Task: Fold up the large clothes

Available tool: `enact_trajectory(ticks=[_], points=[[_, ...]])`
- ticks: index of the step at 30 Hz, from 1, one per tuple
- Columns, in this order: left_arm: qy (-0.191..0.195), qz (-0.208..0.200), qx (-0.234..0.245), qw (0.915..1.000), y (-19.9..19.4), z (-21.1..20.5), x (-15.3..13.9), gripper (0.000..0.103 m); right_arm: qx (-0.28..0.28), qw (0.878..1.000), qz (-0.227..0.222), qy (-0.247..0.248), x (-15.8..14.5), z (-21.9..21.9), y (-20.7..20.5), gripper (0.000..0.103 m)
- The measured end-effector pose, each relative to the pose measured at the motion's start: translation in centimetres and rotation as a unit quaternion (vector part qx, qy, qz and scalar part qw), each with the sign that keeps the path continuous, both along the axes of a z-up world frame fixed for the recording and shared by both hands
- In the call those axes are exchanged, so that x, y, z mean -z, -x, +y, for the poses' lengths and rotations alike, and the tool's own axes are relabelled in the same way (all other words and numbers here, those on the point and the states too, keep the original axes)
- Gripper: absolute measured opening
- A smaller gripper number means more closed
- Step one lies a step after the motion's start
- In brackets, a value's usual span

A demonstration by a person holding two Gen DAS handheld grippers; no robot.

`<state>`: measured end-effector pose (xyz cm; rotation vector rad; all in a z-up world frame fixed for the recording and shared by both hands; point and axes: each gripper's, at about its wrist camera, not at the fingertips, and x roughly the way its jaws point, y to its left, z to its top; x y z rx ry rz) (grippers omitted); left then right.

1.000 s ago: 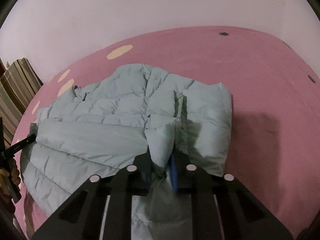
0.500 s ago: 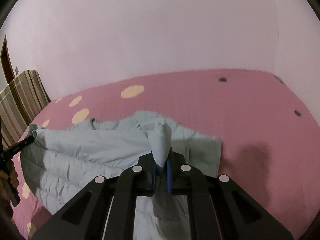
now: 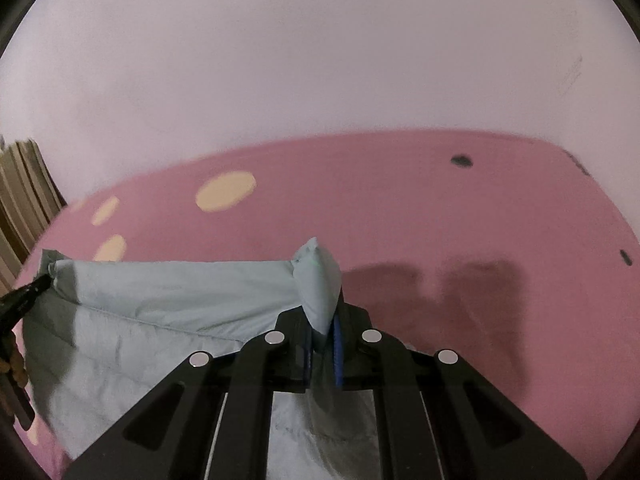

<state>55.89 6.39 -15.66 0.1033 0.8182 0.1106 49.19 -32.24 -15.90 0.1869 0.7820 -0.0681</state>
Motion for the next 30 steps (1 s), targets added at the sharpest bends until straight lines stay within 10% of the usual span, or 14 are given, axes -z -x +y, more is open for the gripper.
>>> enact_trajectory(ticks=[12, 21, 25, 30], points=[[-0.013, 0.028, -0.004, 0.9995, -1.8, -0.7, 6.9, 0.004, 0.009, 0.998, 0.055, 0.006, 8.0, 0.1, -2.2, 0.013], [-0.022, 0.03, -0.012, 0.9992, -2.0, -0.9, 7.1, 0.007, 0.012, 0.999, 0.051, 0.01, 7.8, 0.2, -2.0, 0.019], [-0.024, 0.007, -0.018, 0.9995, -0.2, -0.7, 3.8, 0.046, 0.018, 0.999, 0.034, 0.038, 4.9, 0.7, -1.0, 0.054], [0.024, -0.037, 0.005, 0.999, 2.9, -2.9, -0.8, 0.051, 0.002, 1.0, -0.009, 0.019, 1.2, 3.2, 1.0, 0.057]])
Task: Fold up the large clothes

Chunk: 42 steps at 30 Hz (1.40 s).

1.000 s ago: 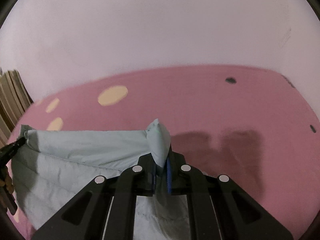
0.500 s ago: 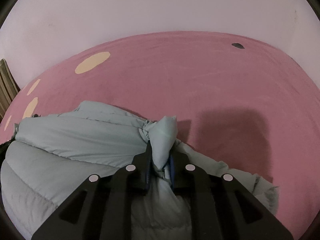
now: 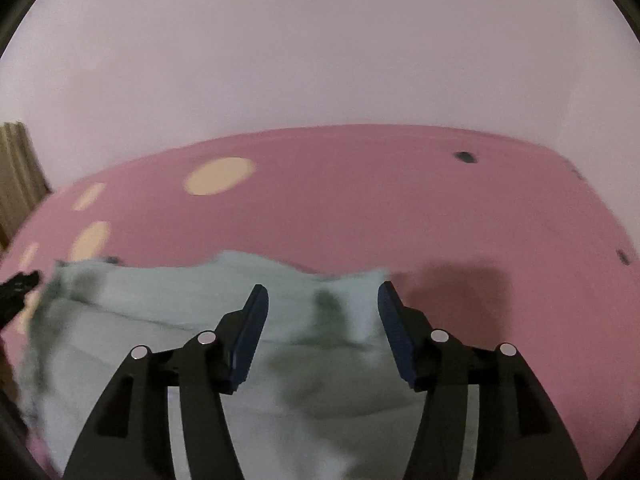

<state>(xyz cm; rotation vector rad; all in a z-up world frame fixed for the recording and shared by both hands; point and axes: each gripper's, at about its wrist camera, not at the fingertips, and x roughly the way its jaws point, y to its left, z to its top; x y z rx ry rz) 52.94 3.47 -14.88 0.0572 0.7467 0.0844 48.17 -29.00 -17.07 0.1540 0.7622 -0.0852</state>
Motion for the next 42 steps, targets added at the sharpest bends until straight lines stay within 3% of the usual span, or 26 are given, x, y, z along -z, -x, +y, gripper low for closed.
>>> enact_trajectory(ticks=[3, 7, 12, 18, 23, 28, 33, 38, 42], points=[[0.021, 0.017, 0.035, 0.999, 0.5, -3.2, 0.3, 0.052, -0.027, 1.0, 0.005, -0.005, 0.2, 3.0, -0.3, 0.057], [0.021, 0.045, 0.046, 0.9977, -0.1, -6.4, 3.4, 0.052, -0.048, 0.998, 0.024, 0.013, 2.3, 6.0, -1.2, 0.057], [0.001, 0.054, 0.038, 0.9978, -0.8, -7.6, 6.6, 0.052, -0.049, 0.996, 0.06, 0.034, 6.0, 7.2, -2.4, 0.057], [-0.01, 0.054, 0.036, 0.9979, -1.8, -7.8, 8.4, 0.053, -0.035, 0.998, 0.046, 0.038, 7.6, 7.2, -2.6, 0.059], [-0.021, 0.055, 0.033, 0.9977, -1.3, -8.1, 6.8, 0.052, -0.03, 0.998, 0.044, 0.036, 6.2, 7.1, -2.0, 0.06], [0.019, 0.022, 0.037, 0.9989, 2.7, -7.3, 3.8, 0.057, -0.02, 0.999, 0.018, 0.018, 3.2, 6.4, 1.3, 0.06], [-0.004, 0.032, 0.049, 0.9983, 3.9, -8.7, 6.6, 0.058, -0.023, 0.997, 0.035, 0.06, 5.3, 7.3, 2.6, 0.062], [0.023, 0.044, 0.045, 0.9977, 3.1, -8.0, 8.1, 0.06, -0.019, 0.997, 0.04, 0.061, 7.5, 7.0, 1.9, 0.069], [0.019, 0.055, 0.046, 0.9973, 2.5, -8.2, 8.4, 0.06, -0.017, 0.997, 0.045, 0.062, 7.7, 7.1, 1.6, 0.069]])
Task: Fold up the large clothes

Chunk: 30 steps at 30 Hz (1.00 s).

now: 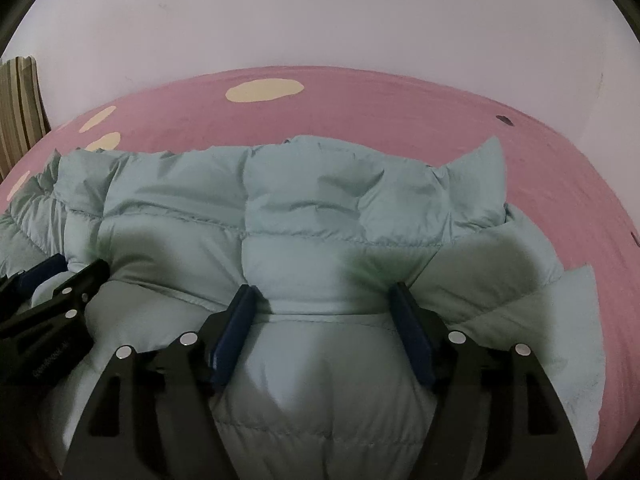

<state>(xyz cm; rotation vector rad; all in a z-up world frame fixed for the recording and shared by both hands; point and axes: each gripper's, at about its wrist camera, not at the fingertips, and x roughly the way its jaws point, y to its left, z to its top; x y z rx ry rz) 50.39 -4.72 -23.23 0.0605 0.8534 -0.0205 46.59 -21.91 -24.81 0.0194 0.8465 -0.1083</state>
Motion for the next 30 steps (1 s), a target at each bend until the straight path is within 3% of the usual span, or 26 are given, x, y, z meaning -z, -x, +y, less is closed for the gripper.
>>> enact_trajectory(ticks=[3, 7, 9, 15, 19, 25, 30], points=[[-0.002, -0.005, 0.003, 1.0, 0.4, 0.1, -1.3, 0.06, 0.001, 1.0, -0.005, -0.014, -1.1, -0.4, 0.2, 0.069], [0.016, -0.005, 0.011, 0.9998, 2.4, 1.8, -3.1, 0.078, 0.015, 0.999, -0.014, -0.037, -3.3, -1.4, 2.7, 0.072], [0.024, -0.008, 0.011, 0.9996, 3.7, 3.3, -3.8, 0.079, 0.02, 0.999, -0.025, -0.035, -4.3, -2.0, 4.3, 0.073], [0.047, -0.015, -0.051, 0.9975, 8.0, 10.4, -5.2, 0.083, 0.062, 0.997, -0.032, -0.041, -5.8, -6.3, 9.5, 0.079], [0.074, -0.001, -0.115, 0.9906, 10.2, 15.2, -4.3, 0.087, 0.096, 0.994, -0.014, -0.058, -5.0, -9.2, 11.6, 0.08], [0.162, 0.06, -0.127, 0.9768, 10.4, 17.2, -1.7, 0.091, 0.122, 0.988, 0.03, -0.094, -2.3, -11.1, 11.7, 0.082], [0.16, 0.071, -0.129, 0.976, 9.4, 16.2, -1.0, 0.087, 0.132, 0.983, 0.048, -0.121, -0.8, -11.3, 10.8, 0.083]])
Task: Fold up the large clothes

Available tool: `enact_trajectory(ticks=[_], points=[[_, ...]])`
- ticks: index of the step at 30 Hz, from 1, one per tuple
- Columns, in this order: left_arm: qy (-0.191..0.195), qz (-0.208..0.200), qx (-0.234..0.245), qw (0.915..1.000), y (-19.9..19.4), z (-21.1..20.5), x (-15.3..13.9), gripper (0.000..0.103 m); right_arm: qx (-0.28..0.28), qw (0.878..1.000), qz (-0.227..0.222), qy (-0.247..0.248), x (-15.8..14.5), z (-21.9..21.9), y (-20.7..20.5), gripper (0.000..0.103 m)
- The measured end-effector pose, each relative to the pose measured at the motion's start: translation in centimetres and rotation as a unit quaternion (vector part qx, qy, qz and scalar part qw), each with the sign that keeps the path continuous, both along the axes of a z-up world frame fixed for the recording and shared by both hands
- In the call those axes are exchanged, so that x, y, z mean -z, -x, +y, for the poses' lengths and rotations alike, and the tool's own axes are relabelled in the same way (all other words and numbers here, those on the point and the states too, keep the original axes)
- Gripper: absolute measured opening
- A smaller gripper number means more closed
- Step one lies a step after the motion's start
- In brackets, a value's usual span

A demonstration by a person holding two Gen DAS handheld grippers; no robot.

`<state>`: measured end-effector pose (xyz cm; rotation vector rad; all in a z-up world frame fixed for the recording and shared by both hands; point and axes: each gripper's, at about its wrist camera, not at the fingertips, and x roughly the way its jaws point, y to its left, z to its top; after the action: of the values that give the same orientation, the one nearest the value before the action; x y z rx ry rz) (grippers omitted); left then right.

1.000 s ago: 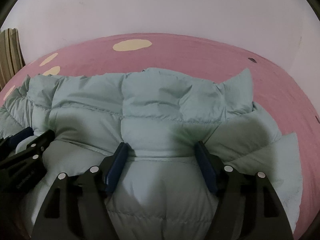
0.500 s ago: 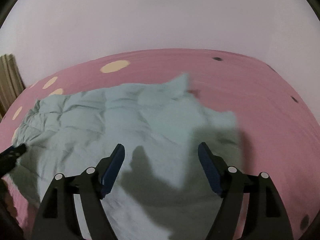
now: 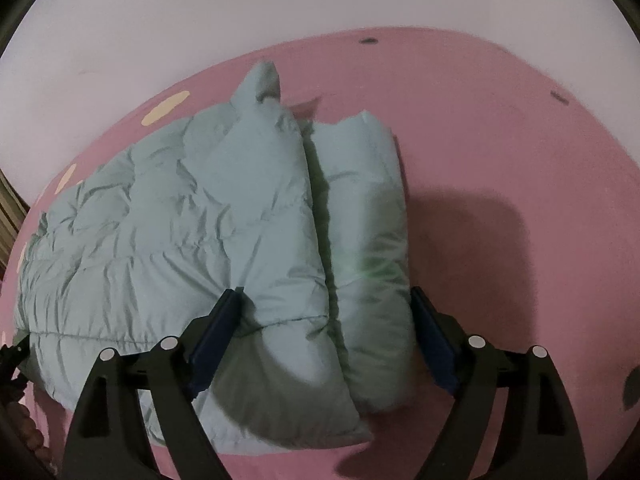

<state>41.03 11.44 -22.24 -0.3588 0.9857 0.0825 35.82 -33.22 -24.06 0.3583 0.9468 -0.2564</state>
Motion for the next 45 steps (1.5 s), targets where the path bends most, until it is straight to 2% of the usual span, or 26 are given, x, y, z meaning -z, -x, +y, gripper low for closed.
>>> enact_trajectory(ticks=[2, 3, 4, 5, 7, 11, 13, 20, 26, 33, 45], points=[[-0.009, 0.004, 0.003, 0.9999, -0.5, -0.5, 0.0, 0.07, 0.006, 1.0, 0.0, -0.018, 0.4, -0.4, 0.2, 0.081], [-0.008, 0.003, 0.006, 0.9999, -0.7, -0.6, -0.1, 0.063, 0.007, 1.0, -0.003, -0.021, 0.4, -0.4, 0.2, 0.073], [0.007, 0.0, 0.014, 0.9999, -0.8, -0.7, -0.1, 0.049, 0.001, 1.0, -0.006, -0.022, 0.5, -0.2, 0.2, 0.061], [0.014, -0.001, 0.017, 0.9998, -0.8, -0.8, -0.2, 0.039, -0.007, 1.0, -0.01, -0.022, 0.5, 0.1, 0.2, 0.054], [0.014, -0.003, 0.02, 0.9997, -0.6, -1.0, -0.3, 0.029, -0.023, 0.999, -0.017, -0.023, 0.3, 0.9, 0.4, 0.036], [-0.012, -0.018, 0.029, 0.9993, 0.2, -2.0, -1.3, 0.016, -0.029, 0.999, -0.03, -0.025, -0.3, 1.4, 0.6, 0.022], [-0.014, -0.023, 0.027, 0.9993, 0.8, -2.1, -1.9, 0.014, -0.031, 0.998, -0.037, -0.026, -0.8, 1.5, 1.1, 0.018], [-0.026, -0.028, 0.024, 0.999, 3.9, -1.8, -3.4, 0.013, -0.04, 0.997, -0.051, -0.038, -2.3, 1.6, 3.6, 0.016], [-0.027, -0.02, 0.021, 0.9992, 9.2, -0.5, -3.6, 0.013, -0.049, 0.997, -0.052, -0.037, -2.7, 2.7, 8.3, 0.016], [-0.02, -0.019, 0.019, 0.9995, 15.5, 1.2, -3.2, 0.013, -0.051, 0.996, -0.049, -0.046, -2.8, 2.9, 8.6, 0.016], [-0.007, -0.018, 0.01, 0.9998, 21.3, 2.2, -3.5, 0.013, -0.054, 0.996, -0.045, -0.057, -2.9, 2.9, 8.2, 0.016]])
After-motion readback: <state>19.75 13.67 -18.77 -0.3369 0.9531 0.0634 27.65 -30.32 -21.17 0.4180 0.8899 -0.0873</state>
